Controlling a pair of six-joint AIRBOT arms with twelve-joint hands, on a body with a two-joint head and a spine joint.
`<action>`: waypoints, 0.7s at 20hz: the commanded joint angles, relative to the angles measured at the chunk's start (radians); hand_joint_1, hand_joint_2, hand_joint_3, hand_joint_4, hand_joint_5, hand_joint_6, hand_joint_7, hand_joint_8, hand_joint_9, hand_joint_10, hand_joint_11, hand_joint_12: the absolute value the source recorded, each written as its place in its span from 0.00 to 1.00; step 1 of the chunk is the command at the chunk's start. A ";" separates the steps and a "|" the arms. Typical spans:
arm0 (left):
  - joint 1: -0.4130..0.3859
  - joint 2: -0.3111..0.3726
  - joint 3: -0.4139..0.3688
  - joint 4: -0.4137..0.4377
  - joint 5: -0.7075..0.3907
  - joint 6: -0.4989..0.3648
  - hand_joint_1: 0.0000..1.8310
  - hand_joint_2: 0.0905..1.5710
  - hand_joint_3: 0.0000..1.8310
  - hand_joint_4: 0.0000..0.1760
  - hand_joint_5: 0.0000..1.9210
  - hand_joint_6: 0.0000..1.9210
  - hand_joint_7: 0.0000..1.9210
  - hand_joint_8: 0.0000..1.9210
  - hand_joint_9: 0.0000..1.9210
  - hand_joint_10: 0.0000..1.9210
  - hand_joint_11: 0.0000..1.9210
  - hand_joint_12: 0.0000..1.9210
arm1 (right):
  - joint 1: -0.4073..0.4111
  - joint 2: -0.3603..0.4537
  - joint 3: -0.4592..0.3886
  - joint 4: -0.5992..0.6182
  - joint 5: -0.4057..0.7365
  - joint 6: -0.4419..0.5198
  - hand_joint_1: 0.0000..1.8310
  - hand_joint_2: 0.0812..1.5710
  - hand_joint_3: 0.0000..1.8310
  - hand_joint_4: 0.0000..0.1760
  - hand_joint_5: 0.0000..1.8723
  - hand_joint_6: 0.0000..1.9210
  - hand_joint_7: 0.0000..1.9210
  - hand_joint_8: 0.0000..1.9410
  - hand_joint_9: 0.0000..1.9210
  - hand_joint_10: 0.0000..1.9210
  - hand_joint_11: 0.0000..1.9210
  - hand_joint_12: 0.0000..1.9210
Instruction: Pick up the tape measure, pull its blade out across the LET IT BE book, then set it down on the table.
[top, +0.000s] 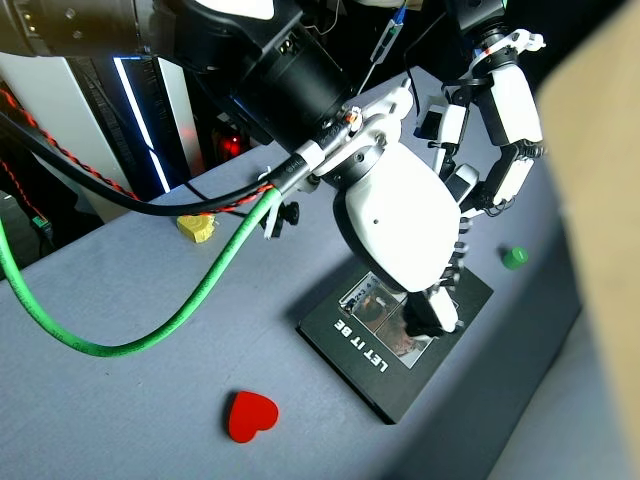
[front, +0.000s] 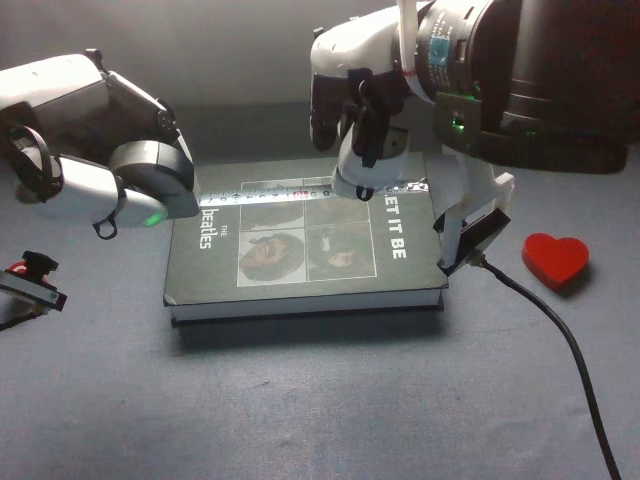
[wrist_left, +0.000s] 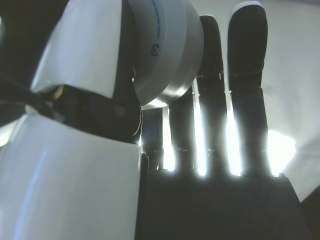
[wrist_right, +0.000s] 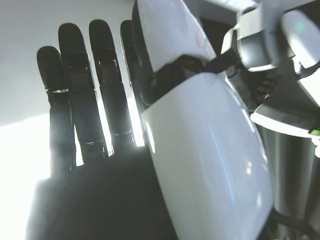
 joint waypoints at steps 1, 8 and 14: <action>-0.010 0.002 0.006 0.012 -0.081 -0.009 0.75 0.68 0.00 0.00 0.51 0.39 0.54 0.49 0.47 0.69 0.45 0.65 | 0.000 0.005 0.002 -0.068 0.018 -0.002 0.59 0.69 0.00 0.00 0.40 0.01 0.41 0.01 0.40 0.01 0.16 0.52; -0.010 0.001 0.006 0.006 -0.085 -0.009 0.75 0.68 0.00 0.00 0.50 0.41 0.54 0.48 0.47 0.68 0.45 0.66 | -0.011 0.002 0.023 -0.026 0.016 -0.009 0.59 0.69 0.00 0.00 0.40 0.00 0.42 0.01 0.40 0.01 0.17 0.53; -0.009 0.000 0.008 0.006 -0.085 -0.009 0.75 0.68 0.00 0.00 0.50 0.41 0.54 0.48 0.47 0.68 0.46 0.66 | -0.029 0.000 0.040 -0.023 0.016 -0.010 0.59 0.69 0.00 0.00 0.40 0.00 0.41 0.00 0.41 0.01 0.16 0.53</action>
